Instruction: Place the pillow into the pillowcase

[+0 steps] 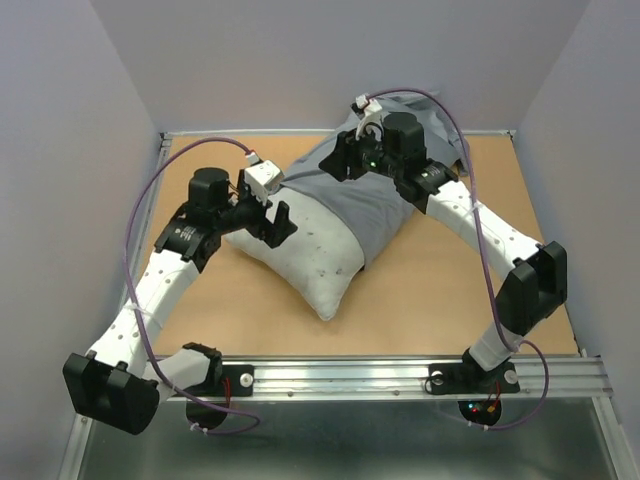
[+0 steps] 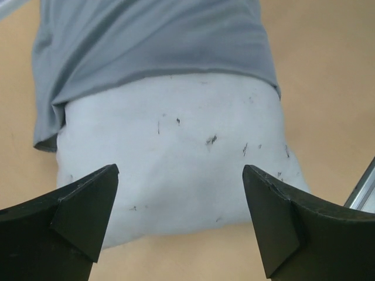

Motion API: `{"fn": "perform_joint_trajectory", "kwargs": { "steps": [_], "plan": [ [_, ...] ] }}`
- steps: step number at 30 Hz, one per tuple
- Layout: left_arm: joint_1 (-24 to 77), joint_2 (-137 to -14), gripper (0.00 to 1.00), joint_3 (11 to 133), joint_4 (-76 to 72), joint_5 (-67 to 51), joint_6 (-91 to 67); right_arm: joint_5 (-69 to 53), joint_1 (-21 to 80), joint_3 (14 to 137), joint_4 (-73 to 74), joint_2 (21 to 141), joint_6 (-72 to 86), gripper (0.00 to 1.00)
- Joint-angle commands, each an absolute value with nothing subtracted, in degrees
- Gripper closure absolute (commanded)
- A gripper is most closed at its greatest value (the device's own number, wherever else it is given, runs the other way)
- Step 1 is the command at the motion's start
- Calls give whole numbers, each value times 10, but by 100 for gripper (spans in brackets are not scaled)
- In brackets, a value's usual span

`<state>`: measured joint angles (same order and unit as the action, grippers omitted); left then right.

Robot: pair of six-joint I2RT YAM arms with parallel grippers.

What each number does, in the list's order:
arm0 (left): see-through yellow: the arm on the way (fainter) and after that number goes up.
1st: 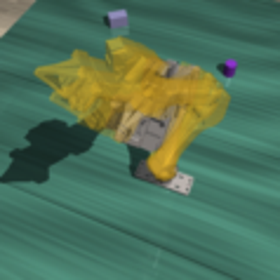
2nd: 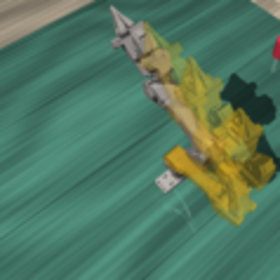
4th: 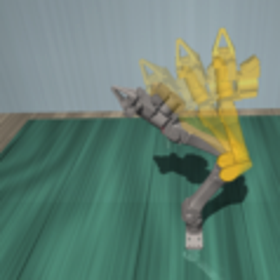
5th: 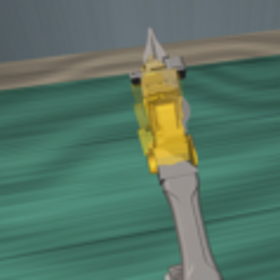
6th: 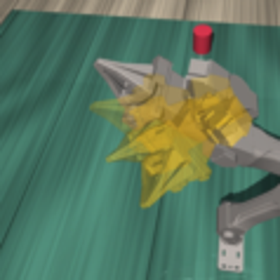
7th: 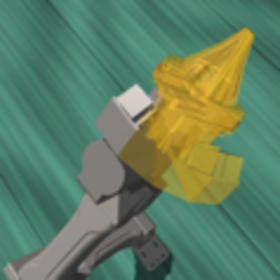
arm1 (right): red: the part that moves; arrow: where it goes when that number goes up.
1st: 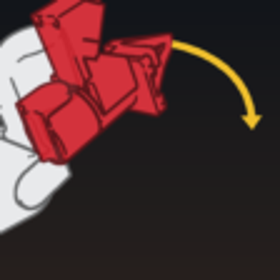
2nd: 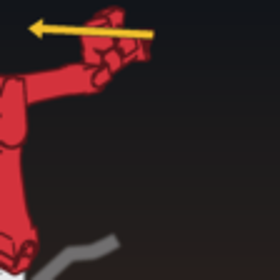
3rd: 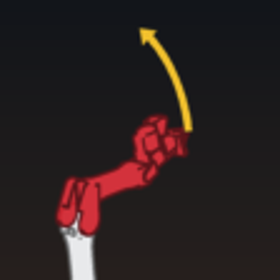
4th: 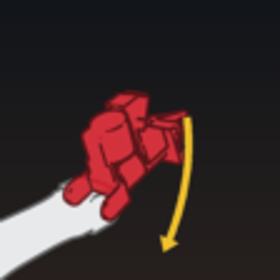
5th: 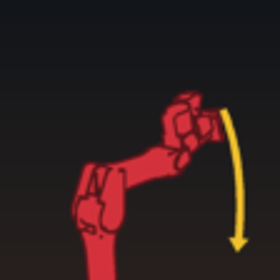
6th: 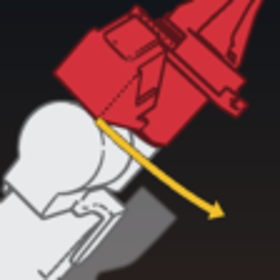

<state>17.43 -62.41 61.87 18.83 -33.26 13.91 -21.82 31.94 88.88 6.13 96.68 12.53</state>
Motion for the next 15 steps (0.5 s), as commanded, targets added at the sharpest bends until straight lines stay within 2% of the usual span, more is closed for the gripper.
{"fn": "perform_joint_trajectory", "kwargs": {
  "steps": [1, 6, 15],
  "plan": [
    [208, -629, 1, 577, 139, -251, 133, -167, 328, 932, 113, 953, 30, 50],
    [208, -606, 1, 527, 65, -234, 30, -125, 351, 964, 178, 1005, -49, 46],
    [182, -557, 1, 471, 72, -238, -19, -67, 400, 1042, 277, 1099, -128, 44]
  ]
}}
